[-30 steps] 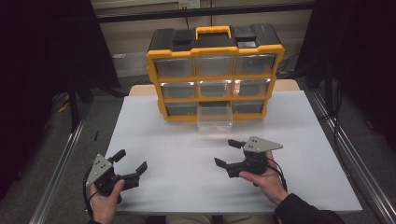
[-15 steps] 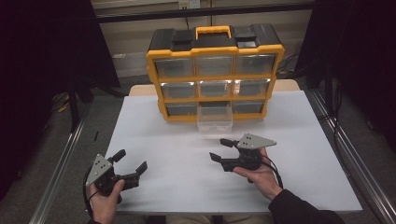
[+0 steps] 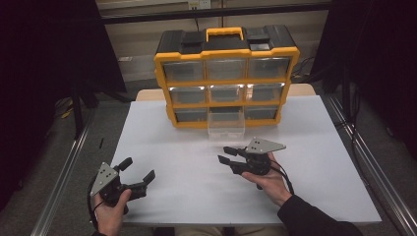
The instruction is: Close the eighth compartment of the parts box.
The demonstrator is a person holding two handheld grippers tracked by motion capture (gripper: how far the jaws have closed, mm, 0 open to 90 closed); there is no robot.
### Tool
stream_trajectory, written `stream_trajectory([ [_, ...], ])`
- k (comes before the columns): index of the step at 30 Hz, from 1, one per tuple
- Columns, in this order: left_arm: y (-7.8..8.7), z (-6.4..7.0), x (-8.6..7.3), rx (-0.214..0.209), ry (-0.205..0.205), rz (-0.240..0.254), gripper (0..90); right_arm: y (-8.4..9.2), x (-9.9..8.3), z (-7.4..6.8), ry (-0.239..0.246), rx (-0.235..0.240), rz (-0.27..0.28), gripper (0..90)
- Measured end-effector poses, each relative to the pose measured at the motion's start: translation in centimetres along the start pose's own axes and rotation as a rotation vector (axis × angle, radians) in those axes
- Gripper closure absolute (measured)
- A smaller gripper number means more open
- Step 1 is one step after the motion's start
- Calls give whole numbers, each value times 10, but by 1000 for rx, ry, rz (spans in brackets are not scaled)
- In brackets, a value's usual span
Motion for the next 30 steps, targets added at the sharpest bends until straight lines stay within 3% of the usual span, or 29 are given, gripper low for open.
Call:
stream_trajectory([
  [18, 1, -1, 0, 1, -12, -3, 38, -9, -2, 18, -28, -1, 1, 900],
  [30, 1, -2, 1, -1, -14, -6, 38, -15, 0, 27, -41, -27, -14, 900],
])
Point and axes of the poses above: each handheld gripper's, and its own axes: y roughly backward along the jaws, x roughly out of its top, z roughly to its right, the point moved 1 cm from there along -y, roughly forward along the jaws, and after that the axes turned 3 degrees about x, right-handed, at the moved point
